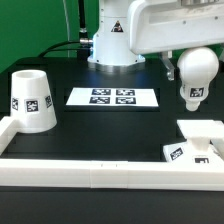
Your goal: Assemble lamp
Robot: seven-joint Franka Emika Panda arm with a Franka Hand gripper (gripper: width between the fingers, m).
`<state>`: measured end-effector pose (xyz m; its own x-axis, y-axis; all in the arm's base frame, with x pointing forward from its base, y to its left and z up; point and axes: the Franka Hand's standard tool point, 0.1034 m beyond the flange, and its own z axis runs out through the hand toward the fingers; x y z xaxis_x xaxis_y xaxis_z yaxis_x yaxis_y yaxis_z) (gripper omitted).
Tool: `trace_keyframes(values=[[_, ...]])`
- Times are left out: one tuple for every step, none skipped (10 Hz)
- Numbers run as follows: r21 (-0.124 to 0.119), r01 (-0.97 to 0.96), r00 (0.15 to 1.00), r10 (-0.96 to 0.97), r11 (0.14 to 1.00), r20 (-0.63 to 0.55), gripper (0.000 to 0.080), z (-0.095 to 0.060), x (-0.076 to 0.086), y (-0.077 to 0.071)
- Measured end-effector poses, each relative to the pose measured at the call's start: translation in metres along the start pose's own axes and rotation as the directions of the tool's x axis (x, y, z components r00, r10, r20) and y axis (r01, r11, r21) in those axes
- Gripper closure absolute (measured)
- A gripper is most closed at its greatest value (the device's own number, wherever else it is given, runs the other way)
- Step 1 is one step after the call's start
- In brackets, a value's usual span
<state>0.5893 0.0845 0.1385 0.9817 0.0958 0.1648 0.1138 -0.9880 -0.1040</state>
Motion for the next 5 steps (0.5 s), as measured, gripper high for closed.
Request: trace_keyframes(values=[[-0.003, 0.008, 1.0, -0.008, 1.0, -0.02, 0.0222, -0.0074, 0.0054, 0.0047], [-0.011, 0.011, 0.997, -0.012, 1.0, -0.071, 0.0222, -0.0112, 0.0137, 0.0075], [-0.01, 0.012, 0.998, -0.013, 1.0, -0.06, 0.0222, -0.0087, 0.0109, 0.0065], [-0.01, 0.012, 0.998, -0.013, 1.0, -0.06, 0.0222, -0.0084, 0.0107, 0.0065], [-0.01, 0.012, 0.998, -0.013, 1.0, -0.059, 0.0222, -0.0082, 0.0106, 0.0066]])
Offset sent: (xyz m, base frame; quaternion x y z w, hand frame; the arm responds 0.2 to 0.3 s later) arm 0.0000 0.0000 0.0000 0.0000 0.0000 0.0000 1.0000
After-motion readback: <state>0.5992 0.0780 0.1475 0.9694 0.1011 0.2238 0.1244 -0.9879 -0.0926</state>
